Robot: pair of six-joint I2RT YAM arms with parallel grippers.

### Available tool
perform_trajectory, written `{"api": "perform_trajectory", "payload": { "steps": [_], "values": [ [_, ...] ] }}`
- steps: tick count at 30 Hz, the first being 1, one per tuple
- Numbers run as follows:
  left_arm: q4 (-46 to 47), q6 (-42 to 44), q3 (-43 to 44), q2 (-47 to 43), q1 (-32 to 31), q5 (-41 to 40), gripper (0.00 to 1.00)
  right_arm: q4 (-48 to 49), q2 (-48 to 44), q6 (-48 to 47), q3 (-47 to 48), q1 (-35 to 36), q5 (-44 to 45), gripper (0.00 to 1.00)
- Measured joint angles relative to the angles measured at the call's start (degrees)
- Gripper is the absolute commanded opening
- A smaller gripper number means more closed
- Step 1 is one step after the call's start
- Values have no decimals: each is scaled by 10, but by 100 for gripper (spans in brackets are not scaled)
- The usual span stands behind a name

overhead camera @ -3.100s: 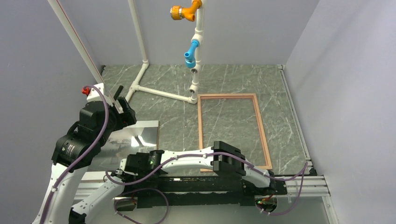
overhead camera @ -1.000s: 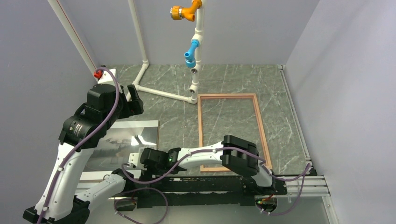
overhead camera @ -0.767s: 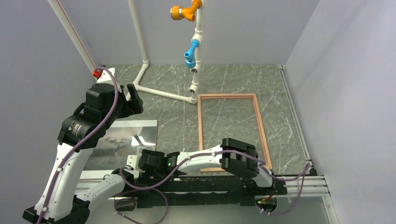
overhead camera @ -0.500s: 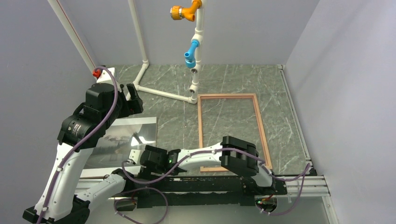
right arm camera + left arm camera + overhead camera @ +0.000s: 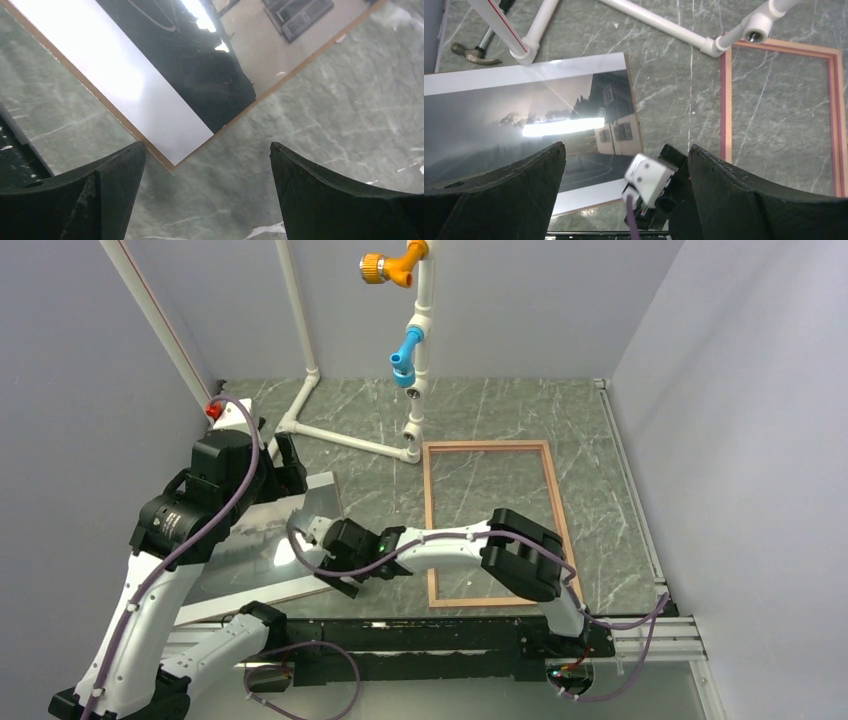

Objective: Put the photo into the frame
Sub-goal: Adjust the photo frame item at the center of the board.

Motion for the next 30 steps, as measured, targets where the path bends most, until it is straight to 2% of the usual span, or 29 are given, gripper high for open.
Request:
{"api": "perform_trajectory", "payload": {
  "steps": [14, 21, 30],
  "values": [
    [17, -14, -132, -15, 0, 14, 96, -58, -17, 90, -9, -104, -6, 94],
    [17, -23, -197, -7, 0, 33, 98, -38, -45, 141, -33, -162, -9, 94],
    [37, -43, -247, 23, 15, 44, 99, 2, -76, 176, -44, -173, -79, 93]
  ]
}}
